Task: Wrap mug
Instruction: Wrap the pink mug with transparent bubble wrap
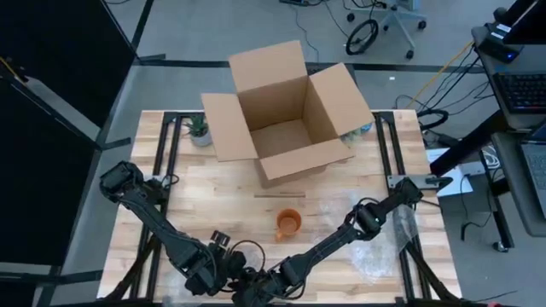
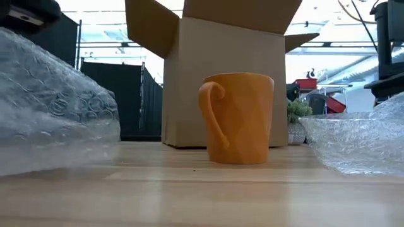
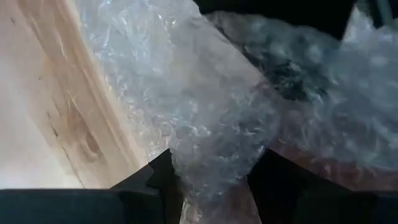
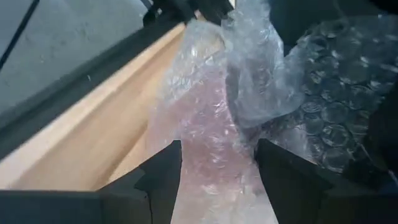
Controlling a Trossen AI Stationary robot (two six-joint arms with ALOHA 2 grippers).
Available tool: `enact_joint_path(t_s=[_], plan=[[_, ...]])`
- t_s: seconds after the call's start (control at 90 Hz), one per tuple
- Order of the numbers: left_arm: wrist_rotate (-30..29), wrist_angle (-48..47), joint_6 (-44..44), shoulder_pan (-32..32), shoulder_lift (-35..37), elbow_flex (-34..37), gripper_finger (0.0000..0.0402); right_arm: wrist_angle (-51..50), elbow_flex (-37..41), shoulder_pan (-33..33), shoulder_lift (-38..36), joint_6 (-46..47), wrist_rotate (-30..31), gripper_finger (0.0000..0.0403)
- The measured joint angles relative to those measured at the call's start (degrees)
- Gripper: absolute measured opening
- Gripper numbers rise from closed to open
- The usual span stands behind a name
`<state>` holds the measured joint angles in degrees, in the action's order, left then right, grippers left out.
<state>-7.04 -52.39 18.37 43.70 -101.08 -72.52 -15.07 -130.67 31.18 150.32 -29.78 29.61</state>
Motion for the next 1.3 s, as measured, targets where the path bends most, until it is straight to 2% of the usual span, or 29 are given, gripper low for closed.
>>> enact_joint_path(t_s=[0.256, 0.722, 1.167, 1.3], plan=[[-0.4, -4.9, 2.9, 0.1, 2.3, -0.1, 0.0139, -0.1, 0.0, 0.0, 0.1, 0.5, 0.0, 0.0192], [0.2, -5.4, 2.2, 0.2, 4.0, -0.1, 0.0138, 0.6, 0.0, 0.2, -0.2, 0.1, 1.2, 0.0192], [0.0, -6.3, 2.6, 0.1, 4.5, -0.1, 0.0138, 5.3, 0.3, 2.5, -1.3, -11.3, 17.1, 0.0192], [0.3, -6.3, 2.5, 0.1, 4.5, -0.1, 0.0138, 10.1, 0.3, 2.8, -1.3, -13.4, 19.5, 0.0192]])
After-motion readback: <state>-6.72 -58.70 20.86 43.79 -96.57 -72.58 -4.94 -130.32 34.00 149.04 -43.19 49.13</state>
